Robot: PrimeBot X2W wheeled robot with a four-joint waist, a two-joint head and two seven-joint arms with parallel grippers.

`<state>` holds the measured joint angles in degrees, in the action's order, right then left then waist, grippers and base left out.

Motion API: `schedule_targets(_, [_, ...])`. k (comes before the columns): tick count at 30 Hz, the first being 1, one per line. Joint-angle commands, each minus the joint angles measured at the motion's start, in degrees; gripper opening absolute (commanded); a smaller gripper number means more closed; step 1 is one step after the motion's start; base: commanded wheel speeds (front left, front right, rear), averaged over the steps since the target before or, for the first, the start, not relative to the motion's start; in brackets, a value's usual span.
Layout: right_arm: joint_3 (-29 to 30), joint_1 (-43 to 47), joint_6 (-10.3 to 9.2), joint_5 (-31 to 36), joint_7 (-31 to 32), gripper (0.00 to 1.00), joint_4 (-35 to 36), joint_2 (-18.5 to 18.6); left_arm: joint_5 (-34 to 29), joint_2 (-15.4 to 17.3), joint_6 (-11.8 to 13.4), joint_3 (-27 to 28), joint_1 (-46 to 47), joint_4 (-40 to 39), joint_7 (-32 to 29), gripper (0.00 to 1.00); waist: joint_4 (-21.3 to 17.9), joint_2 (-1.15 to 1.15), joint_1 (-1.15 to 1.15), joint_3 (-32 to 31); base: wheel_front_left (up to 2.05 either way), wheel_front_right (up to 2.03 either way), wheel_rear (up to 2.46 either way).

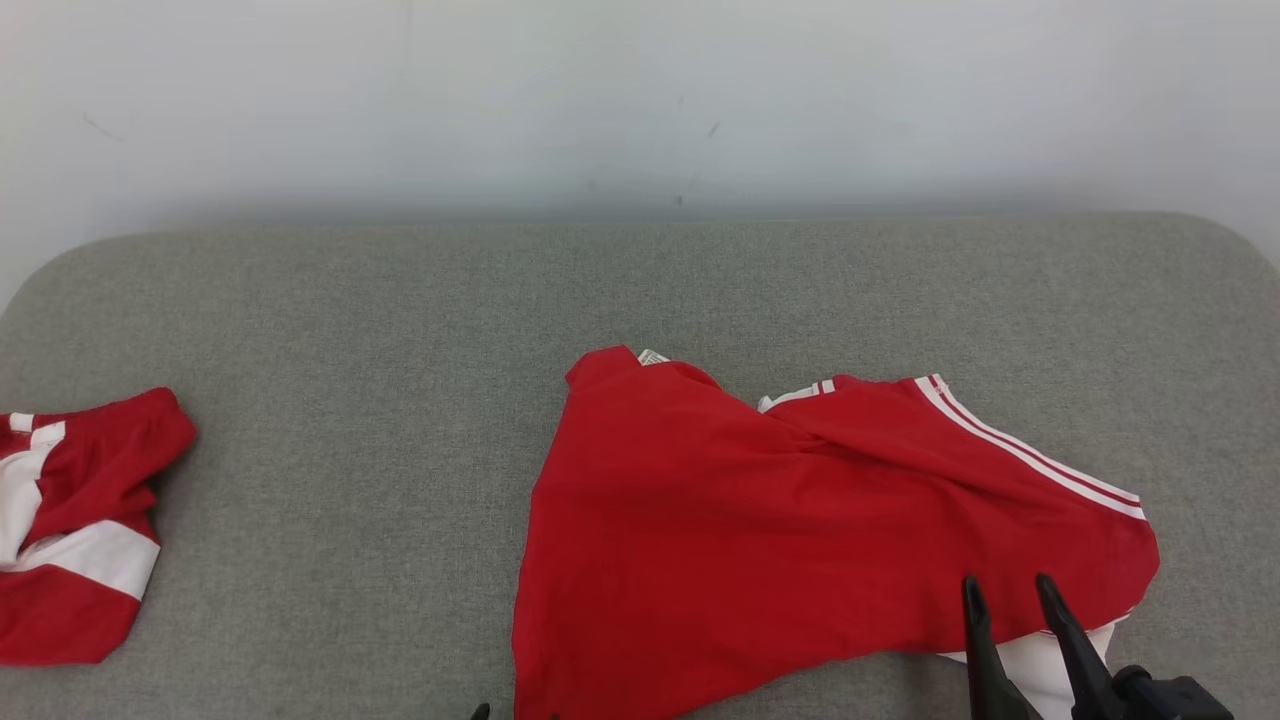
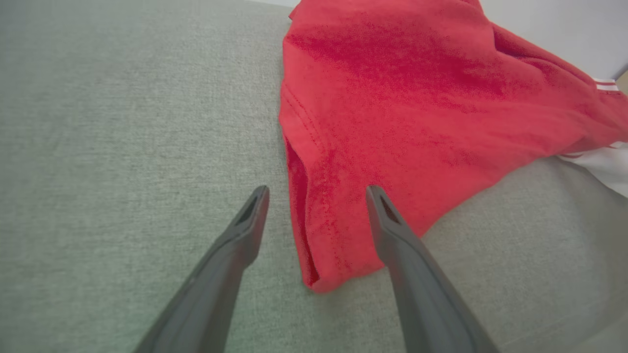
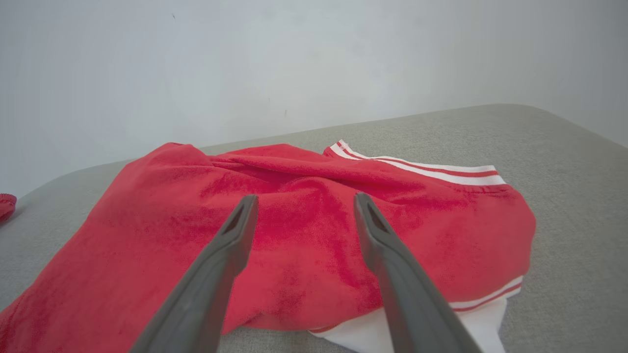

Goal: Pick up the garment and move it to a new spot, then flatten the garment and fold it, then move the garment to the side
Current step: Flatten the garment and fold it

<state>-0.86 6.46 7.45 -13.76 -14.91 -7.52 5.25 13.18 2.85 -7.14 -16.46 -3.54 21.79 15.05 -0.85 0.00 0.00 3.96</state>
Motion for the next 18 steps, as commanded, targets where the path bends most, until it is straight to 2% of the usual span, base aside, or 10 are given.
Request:
schedule_targets(1, [-0.14,-0.88,0.09,0.24,-0.26,1.0,0.02,-0.22,0.35,0.07,-0.25,-0.37,0.1,0.58,0.18,1.0,-0.06,0.0,0.0,0.17,0.0,0.0,0.0])
schedule_targets(7, [-0.36,-1.92,0.09,0.27,-0.24,1.0,-0.59,-0.76,1.86,0.09,-0.24,-2.21,3.06,4.4,0.18,1.0,-0.6,0.0,0.0,0.74,0.0,0.0,0.0])
schedule_targets(8, [-0.3,-1.92,0.09,0.3,-0.25,1.0,-0.64,-0.82,2.11,0.1,-0.25,-2.3,3.71,4.84,0.18,0.93,-0.71,0.0,0.0,0.82,0.0,0.0,0.0])
schedule_targets(9, [-0.3,-1.91,0.09,0.34,-0.25,1.0,-0.72,-0.87,1.93,0.08,-0.27,-2.57,4.56,5.14,0.18,0.43,-0.82,0.0,0.0,0.93,0.0,0.0,0.0])
schedule_targets(10, [-0.28,-2.02,0.09,0.38,-0.25,1.0,-0.78,-0.91,1.81,0.09,-0.28,-2.74,5.5,5.54,0.18,0.1,-0.92,0.0,0.0,1.07,0.0,0.0,0.0])
schedule_targets(11, [-0.26,-2.27,0.09,0.42,-0.25,1.0,-0.83,-0.91,1.87,0.08,-0.3,-2.81,6.25,6.01,0.18,0.0,-1.02,0.0,0.0,1.23,0.0,0.0,0.0])
schedule_targets(18, [-0.45,-3.66,0.09,0.46,-0.25,1.0,-0.89,-0.96,1.16,0.16,-0.36,-3.76,12.82,7.74,0.18,0.0,-2.15,0.0,0.0,2.18,0.0,0.0,0.0])
